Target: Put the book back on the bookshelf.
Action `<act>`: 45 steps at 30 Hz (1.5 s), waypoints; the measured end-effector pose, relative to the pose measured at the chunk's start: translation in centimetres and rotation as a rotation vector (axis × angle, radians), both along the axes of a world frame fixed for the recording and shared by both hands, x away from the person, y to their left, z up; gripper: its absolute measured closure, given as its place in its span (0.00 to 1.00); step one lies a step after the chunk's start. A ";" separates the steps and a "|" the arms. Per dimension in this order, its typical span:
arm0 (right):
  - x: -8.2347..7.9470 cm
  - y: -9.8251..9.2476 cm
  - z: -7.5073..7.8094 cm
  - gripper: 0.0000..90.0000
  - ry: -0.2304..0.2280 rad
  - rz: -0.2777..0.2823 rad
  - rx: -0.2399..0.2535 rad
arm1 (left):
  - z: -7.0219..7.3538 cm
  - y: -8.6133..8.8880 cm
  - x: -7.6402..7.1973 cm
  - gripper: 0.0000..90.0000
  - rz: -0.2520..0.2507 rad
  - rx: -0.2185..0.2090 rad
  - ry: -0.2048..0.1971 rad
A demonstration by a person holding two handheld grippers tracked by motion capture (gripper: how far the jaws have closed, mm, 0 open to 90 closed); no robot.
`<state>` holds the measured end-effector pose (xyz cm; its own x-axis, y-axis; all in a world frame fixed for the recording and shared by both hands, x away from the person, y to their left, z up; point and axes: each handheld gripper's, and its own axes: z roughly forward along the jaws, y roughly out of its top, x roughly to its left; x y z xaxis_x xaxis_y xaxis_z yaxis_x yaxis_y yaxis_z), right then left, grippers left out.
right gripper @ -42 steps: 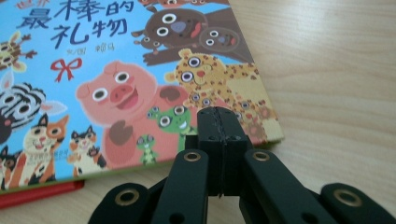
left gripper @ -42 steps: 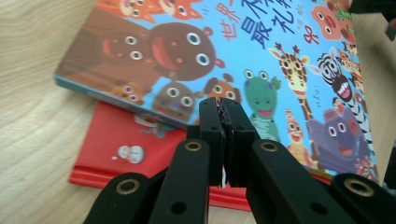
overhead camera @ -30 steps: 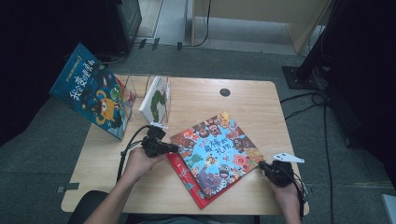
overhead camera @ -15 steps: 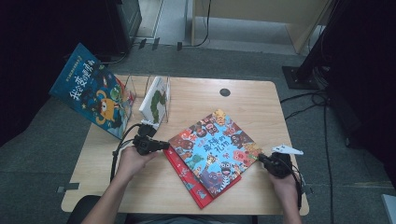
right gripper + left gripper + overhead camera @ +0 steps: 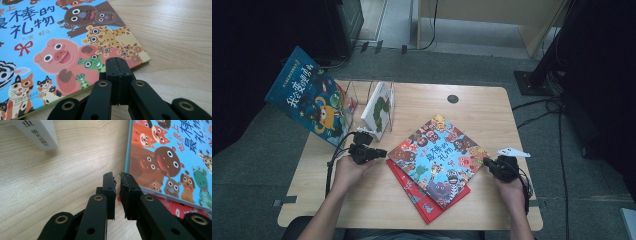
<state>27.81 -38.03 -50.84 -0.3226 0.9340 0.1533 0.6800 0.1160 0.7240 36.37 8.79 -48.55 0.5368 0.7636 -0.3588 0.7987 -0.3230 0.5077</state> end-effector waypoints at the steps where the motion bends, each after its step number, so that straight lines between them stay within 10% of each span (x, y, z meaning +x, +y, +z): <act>1: 0.1 0.0 0.0 1.00 -0.002 0.001 0.002 | -0.1 0.0 0.1 0.92 0.000 -0.001 -0.002; 35: 3.7 2.5 0.0 1.00 0.009 0.063 0.069 | -0.5 0.0 -4.5 0.94 -0.072 -0.026 0.075; 45: 4.4 2.8 0.0 1.00 0.019 0.084 0.058 | -0.2 0.5 -4.5 0.67 -0.058 -0.041 0.039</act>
